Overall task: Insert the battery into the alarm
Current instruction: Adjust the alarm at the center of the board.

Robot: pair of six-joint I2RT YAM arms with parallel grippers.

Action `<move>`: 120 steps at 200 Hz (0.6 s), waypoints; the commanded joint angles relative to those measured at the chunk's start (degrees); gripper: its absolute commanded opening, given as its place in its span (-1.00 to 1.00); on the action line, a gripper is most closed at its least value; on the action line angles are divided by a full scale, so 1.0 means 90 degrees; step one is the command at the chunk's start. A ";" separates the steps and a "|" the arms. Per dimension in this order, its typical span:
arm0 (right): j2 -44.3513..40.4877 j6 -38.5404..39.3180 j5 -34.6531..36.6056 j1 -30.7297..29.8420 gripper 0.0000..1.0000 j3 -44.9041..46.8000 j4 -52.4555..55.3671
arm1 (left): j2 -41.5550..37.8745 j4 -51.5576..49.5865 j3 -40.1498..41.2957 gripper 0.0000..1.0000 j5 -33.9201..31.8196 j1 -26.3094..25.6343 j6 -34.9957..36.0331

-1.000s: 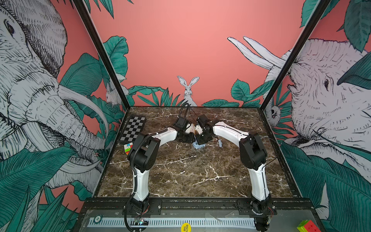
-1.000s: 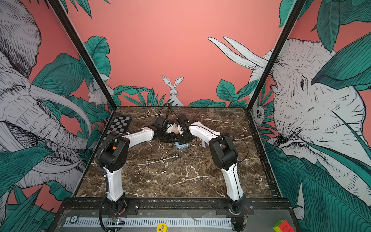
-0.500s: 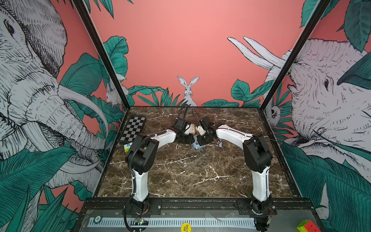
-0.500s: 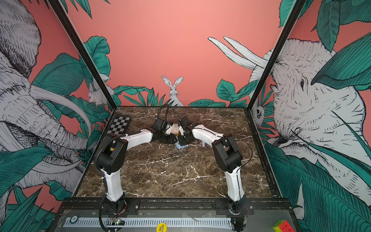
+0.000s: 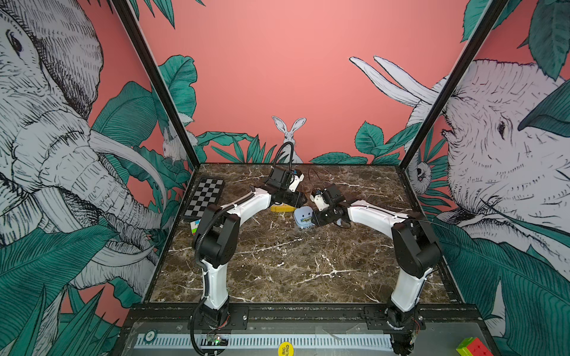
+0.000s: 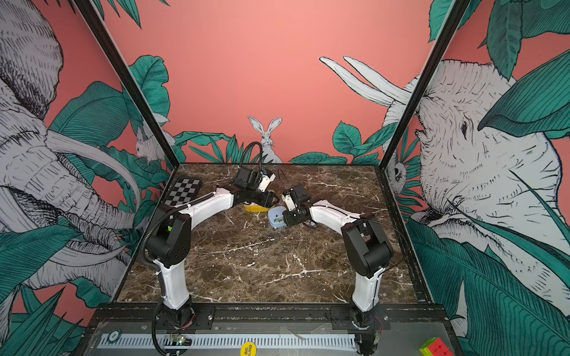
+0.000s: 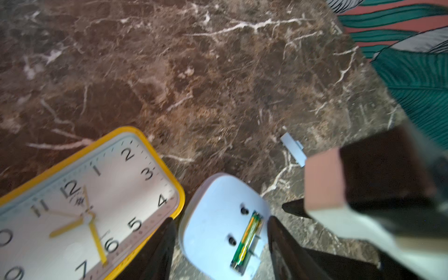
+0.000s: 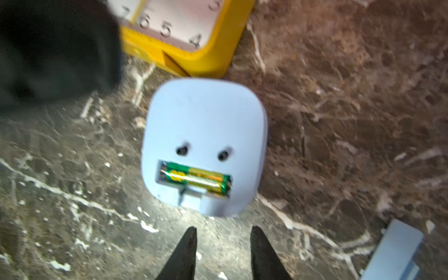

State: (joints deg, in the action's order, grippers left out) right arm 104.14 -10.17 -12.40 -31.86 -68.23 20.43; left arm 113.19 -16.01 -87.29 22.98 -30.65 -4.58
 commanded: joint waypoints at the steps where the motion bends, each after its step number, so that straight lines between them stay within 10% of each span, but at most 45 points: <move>1: -0.0143 0.0310 0.0158 -0.0042 -0.17 0.0337 -0.0399 | 0.0432 -0.0463 -0.0404 0.29 0.0530 0.0020 0.0383; 120: 0.0620 -0.1055 0.0150 0.0458 -0.09 0.0494 -0.1268 | 0.0788 -0.0586 -0.0333 0.33 0.0405 0.0008 0.0209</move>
State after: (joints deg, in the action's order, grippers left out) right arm 108.31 -15.33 -11.55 -29.85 -64.77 10.81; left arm 123.61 -19.53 -92.82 27.38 -30.83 -2.98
